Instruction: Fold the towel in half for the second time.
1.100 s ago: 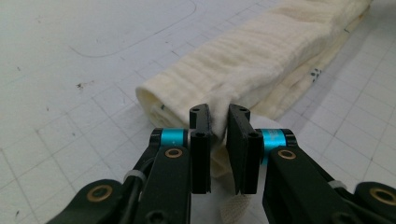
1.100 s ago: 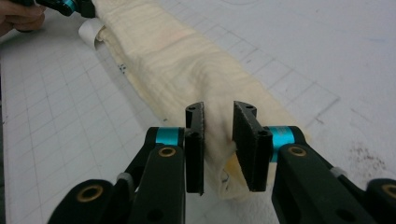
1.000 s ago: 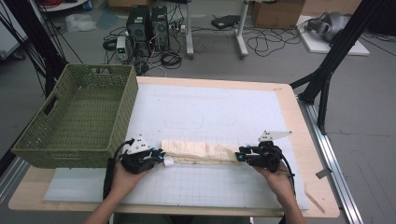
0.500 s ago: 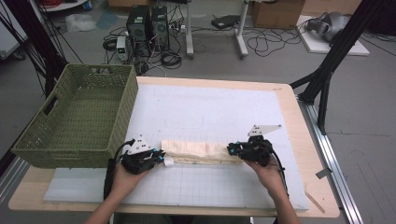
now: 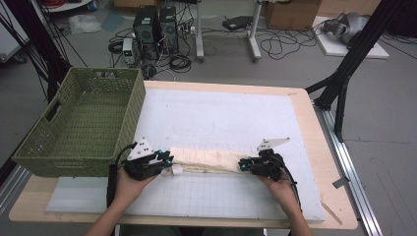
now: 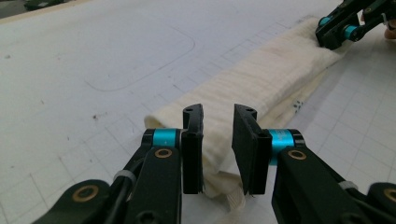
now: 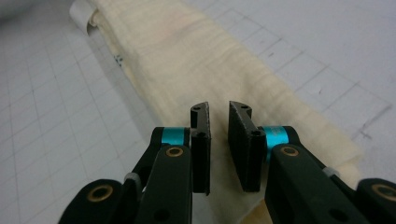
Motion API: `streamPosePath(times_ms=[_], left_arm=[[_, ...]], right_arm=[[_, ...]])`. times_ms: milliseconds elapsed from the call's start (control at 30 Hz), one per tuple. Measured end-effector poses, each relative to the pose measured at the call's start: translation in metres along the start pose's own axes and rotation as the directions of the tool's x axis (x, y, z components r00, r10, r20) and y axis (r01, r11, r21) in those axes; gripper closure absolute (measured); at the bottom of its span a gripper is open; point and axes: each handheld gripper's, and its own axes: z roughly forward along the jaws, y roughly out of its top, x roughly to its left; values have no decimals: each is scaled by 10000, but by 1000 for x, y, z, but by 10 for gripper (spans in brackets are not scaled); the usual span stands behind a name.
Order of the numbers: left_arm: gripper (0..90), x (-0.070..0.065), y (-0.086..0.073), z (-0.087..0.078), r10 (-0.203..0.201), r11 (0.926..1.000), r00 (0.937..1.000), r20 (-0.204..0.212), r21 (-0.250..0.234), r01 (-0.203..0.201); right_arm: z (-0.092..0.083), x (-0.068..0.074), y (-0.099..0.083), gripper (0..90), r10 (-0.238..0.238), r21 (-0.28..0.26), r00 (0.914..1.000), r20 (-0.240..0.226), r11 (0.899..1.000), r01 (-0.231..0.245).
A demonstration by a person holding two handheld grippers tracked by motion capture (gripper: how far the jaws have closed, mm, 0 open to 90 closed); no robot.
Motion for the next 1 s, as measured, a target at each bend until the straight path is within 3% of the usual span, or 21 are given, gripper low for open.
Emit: streamPosePath(times_ms=[167, 267, 433, 667, 833, 1000], left_arm=[[789, -4, 9, 18, 5, 10000, 9997, 237, 51, -6], [788, -9, 10, 30, -19, 9999, 9994, 357, 146, 13], [823, -10, 5, 43, 15, 9969, 9988, 492, 790, -54], [838, -11, -7, 47, 73, 9871, 9984, 560, 1595, -162], [838, -10, -10, 44, 120, 9867, 9983, 577, 1615, -212], [837, -7, -13, 39, 64, 9876, 9986, 527, 1562, -146]], right_arm=[[-4, 7, 17, 799, -256, -564, 9996, -81, 9981, 251], [2, 11, 24, 811, -432, -528, 9989, -207, 9977, 420], [14, 15, 25, 841, -568, -219, 9973, -459, 9982, 559], [22, 11, 15, 846, -549, 488, 9974, -457, 9972, 572], [21, 10, 11, 846, -681, 721, 9971, -347, 9949, 705], [12, 4, 4, 846, -467, 653, 9985, -274, 9967, 484]])
